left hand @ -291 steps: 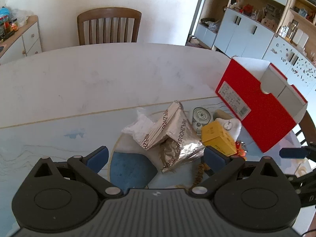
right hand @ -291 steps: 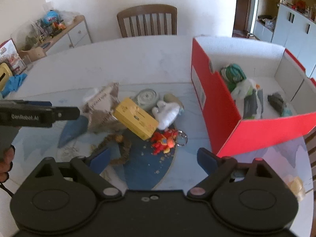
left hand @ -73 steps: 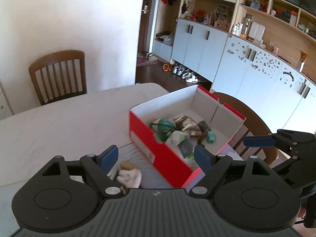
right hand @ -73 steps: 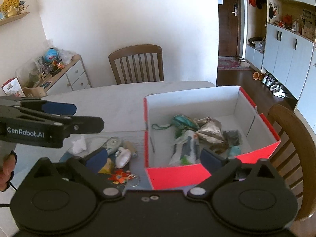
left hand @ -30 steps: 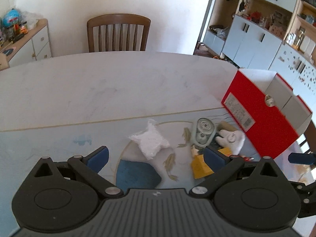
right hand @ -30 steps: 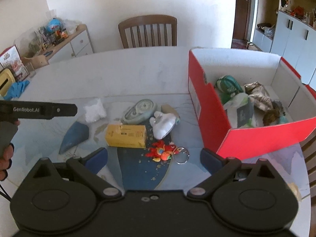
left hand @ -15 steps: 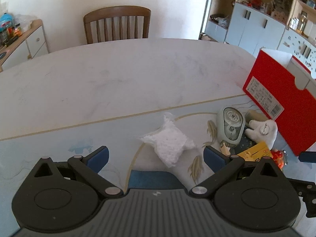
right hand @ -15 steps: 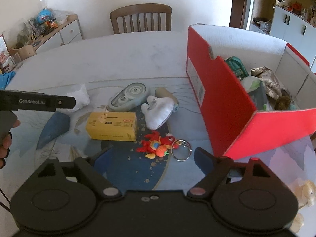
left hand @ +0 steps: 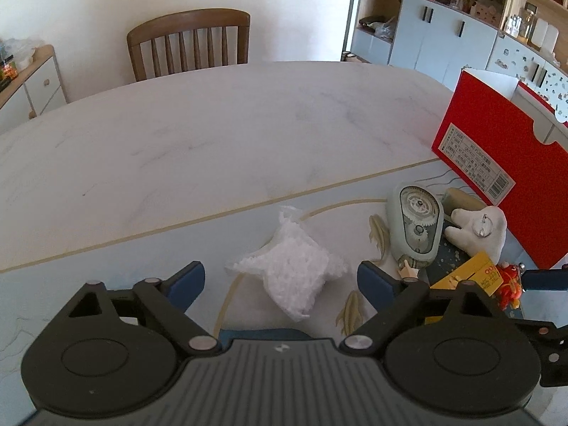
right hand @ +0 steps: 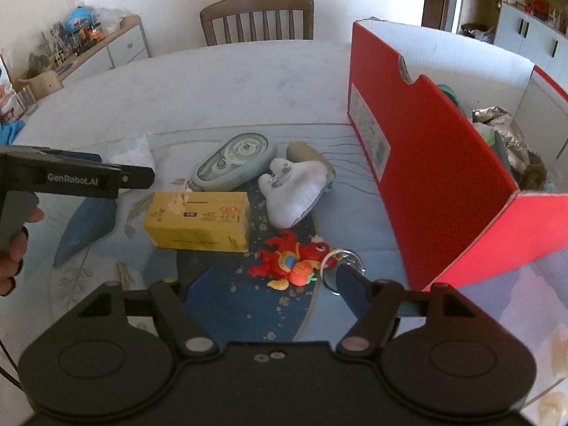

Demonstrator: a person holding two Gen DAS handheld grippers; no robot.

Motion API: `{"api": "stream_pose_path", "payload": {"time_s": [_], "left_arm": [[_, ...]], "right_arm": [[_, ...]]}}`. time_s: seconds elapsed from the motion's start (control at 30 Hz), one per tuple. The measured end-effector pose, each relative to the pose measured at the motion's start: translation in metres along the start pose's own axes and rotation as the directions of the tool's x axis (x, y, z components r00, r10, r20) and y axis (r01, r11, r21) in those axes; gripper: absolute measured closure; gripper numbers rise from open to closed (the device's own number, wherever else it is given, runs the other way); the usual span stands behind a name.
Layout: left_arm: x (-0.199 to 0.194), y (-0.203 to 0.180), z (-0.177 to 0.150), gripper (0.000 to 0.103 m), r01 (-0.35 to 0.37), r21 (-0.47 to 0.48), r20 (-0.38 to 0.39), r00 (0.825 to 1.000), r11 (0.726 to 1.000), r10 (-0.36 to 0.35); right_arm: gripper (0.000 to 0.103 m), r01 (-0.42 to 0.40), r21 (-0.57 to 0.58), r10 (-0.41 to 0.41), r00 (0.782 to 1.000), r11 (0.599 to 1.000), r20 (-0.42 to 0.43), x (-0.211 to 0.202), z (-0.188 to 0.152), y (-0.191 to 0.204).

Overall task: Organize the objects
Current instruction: 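Grasp the white plastic bag with the left gripper while the right grasps the red plush toy, then carry the white bag and red plush toy into the red box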

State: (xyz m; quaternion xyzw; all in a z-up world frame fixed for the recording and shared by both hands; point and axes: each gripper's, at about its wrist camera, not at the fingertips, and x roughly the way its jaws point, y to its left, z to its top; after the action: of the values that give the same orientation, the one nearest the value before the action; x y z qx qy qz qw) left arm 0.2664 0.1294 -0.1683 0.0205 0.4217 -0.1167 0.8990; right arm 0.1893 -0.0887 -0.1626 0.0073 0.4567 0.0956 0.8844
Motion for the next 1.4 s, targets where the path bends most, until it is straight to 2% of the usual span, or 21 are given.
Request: {"api": "stream_pose_path", "payload": {"time_s": [0.17, 0.27, 0.33, 0.4, 0.5, 0.73, 0.9, 1.13, 1.4], "left_arm": [[0.002, -0.002, 0.000, 0.032, -0.003, 0.012, 0.005, 1.000, 1.000, 0.003], [0.001, -0.004, 0.000, 0.049, -0.022, 0.032, 0.015, 1.000, 0.999, 0.021], [0.001, -0.004, 0.000, 0.052, -0.023, 0.038, 0.017, 1.000, 0.999, 0.023], [0.000, -0.005, -0.001, 0.060, -0.029, 0.046, 0.020, 0.999, 0.999, 0.028], [0.000, -0.010, -0.001, 0.069, -0.041, 0.074, 0.022, 0.999, 0.996, 0.039], [-0.005, -0.011, -0.002, 0.073, -0.054, 0.074, 0.024, 0.998, 0.996, 0.053], [-0.020, -0.009, -0.001, 0.073, -0.045, 0.013, 0.014, 0.999, 0.999, 0.045], [-0.055, -0.022, 0.002, 0.073, -0.010, -0.004, 0.040, 0.999, 1.000, 0.010], [-0.098, -0.045, 0.011, 0.073, 0.065, -0.052, 0.030, 0.998, 0.997, -0.063]], "right_arm": [[0.031, 0.009, 0.000, -0.009, 1.000, 1.000, 0.007, 0.003, 0.002, 0.001], [0.038, 0.026, -0.001, -0.026, 1.000, 1.000, 0.016, 0.004, 0.003, 0.001], [0.044, 0.036, 0.000, -0.036, 0.999, 0.999, 0.023, 0.004, 0.003, 0.000], [0.053, 0.044, -0.003, -0.044, 0.999, 0.999, 0.026, 0.004, 0.003, 0.000], [0.054, 0.045, -0.007, -0.045, 0.999, 0.999, 0.027, 0.004, 0.004, -0.001], [0.055, 0.040, -0.010, -0.039, 0.999, 0.999, 0.035, -0.005, 0.002, -0.001], [0.055, 0.027, -0.001, -0.027, 0.999, 1.000, 0.039, -0.018, 0.001, -0.003], [0.055, 0.012, 0.000, -0.012, 0.997, 1.000, 0.076, -0.052, 0.001, -0.005], [0.055, -0.031, 0.000, 0.031, 0.994, 1.000, 0.102, -0.093, 0.006, -0.008]]}}
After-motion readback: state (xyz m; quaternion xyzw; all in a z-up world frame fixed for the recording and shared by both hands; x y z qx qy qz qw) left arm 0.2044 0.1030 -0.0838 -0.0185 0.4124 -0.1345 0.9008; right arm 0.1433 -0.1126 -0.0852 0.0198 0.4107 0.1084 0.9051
